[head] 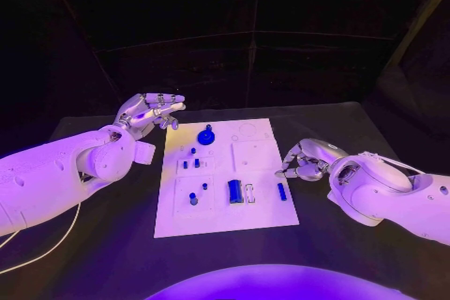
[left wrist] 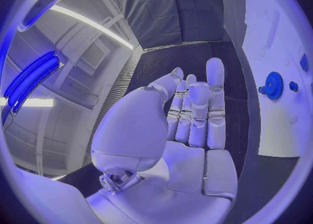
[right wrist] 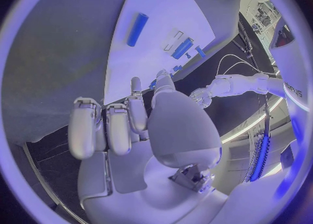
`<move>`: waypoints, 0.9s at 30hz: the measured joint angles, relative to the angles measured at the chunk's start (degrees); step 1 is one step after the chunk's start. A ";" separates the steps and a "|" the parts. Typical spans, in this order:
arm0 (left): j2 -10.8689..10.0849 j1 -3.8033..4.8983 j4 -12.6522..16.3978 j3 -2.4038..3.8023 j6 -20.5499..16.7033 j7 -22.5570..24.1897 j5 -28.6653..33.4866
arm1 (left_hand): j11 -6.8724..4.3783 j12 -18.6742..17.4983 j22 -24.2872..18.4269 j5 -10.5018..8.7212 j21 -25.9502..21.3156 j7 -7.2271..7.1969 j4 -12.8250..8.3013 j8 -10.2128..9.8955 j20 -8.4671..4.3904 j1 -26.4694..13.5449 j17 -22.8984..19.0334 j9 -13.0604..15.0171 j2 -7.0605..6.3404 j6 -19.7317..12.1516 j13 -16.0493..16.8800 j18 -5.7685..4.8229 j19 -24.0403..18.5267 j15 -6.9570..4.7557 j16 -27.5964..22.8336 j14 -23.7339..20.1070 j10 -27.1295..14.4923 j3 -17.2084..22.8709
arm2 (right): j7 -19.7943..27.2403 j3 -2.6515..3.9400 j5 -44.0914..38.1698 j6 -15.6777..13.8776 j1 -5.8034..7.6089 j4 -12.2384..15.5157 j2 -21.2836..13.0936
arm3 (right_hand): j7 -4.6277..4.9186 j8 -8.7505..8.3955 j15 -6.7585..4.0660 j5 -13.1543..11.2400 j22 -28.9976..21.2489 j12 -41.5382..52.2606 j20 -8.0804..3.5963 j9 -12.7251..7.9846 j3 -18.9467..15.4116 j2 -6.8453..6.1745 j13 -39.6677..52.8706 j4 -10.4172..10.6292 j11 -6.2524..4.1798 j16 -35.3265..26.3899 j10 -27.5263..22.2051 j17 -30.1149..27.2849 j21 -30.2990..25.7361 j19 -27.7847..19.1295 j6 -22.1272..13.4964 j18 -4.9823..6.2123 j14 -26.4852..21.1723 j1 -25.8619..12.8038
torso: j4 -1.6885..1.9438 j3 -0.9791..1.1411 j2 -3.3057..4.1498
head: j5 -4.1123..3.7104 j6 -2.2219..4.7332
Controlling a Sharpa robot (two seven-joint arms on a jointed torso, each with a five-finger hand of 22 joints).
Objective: Assemble the parts on the task board
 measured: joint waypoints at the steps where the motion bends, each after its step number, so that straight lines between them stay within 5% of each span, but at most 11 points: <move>1: -0.04 0.00 0.02 0.00 0.00 0.00 0.00 | 0.00 0.00 0.00 0.00 0.00 0.00 0.00 0.00 0.00 0.00 0.00 0.00 0.00 0.00 0.00 0.00 0.00 0.00 0.00 0.00 0.00 0.00 | -0.17 0.00 -0.31 0.45 -0.04 -0.18 0.11 | 0.00 0.00 0.00 0.00 0.00 0.00 0.00 0.00 0.00 0.00 0.00 0.00 0.00 0.00 0.00 0.00 0.00 0.00 0.00 0.00 0.00 0.00 | 0.01 0.01 0.01 | -0.05 0.01; 10: -0.16 0.00 0.23 0.00 0.00 0.01 0.00 | 0.00 0.14 -0.05 0.00 0.00 0.00 0.00 0.14 0.00 0.00 -0.06 0.00 0.00 0.00 0.00 0.00 0.00 0.00 0.00 0.00 0.00 0.00 | -2.25 -0.12 -3.03 5.90 -0.54 -1.48 1.00 | 0.17 -0.72 0.00 -1.99 0.00 -0.44 0.21 -0.17 -1.97 -0.06 -0.08 2.26 0.10 -0.31 -0.10 0.00 -0.46 -0.21 0.17 0.00 0.00 -1.24 | 0.11 0.00 0.02 | -0.96 0.10; 27: -0.15 0.00 0.24 0.00 0.00 0.01 0.00 | 0.00 0.21 -0.04 0.00 0.00 0.00 0.00 0.23 0.00 0.00 -0.06 0.00 0.00 0.00 0.00 0.00 0.00 0.00 0.00 0.00 0.00 0.00 | -3.78 -0.27 -4.16 11.22 -1.11 -2.53 2.89 | -0.38 -0.72 0.00 -2.39 0.00 -0.43 0.20 0.02 -2.09 -0.23 -0.68 2.76 0.10 -0.31 -0.10 0.04 -0.46 -0.21 1.49 0.01 0.00 -1.75 | 0.13 0.03 0.10 | -1.01 -0.25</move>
